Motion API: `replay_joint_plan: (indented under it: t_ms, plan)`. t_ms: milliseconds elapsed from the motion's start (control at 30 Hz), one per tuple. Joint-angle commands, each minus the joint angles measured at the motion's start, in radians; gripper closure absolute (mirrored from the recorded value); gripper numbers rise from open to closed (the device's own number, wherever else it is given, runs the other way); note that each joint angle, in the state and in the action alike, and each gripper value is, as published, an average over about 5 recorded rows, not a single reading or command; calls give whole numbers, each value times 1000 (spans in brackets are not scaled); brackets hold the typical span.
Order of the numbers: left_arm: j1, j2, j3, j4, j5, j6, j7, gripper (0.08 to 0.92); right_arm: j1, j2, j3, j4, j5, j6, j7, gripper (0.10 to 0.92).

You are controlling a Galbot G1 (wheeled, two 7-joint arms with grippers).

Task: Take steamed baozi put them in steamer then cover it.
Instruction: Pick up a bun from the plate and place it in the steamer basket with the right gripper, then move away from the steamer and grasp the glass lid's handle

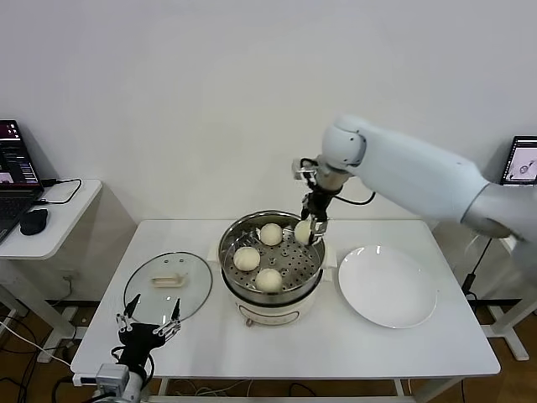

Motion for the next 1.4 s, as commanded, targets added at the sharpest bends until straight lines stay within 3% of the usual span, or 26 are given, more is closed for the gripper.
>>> replay_joint_plan:
  t_ms: [33,400,733,1000,1267,1400]
  plan:
    - [-2,3,-1,0,-8,-1,1,177,-61,98,-26,-66,-16,-19,3,355]
    - [-5,2,-1,5,-13,-2,1,177,-156,121,50,-161,-136,9,22,355]
    - [-10,-6,4,7,-12,-2,4,177,-179,128,77,-183,-159,22,22,342]
    - [-9,-13,8,12,-9,-2,4,177,-174,108,126,-165,-147,13,26,210]
    - [-8,-14,7,11,-9,-4,15,177,-121,-69,260,13,-59,-3,5,202]
    - [-15,-30,15,26,-13,-34,21,177,-167,-223,384,150,90,19,131,203]
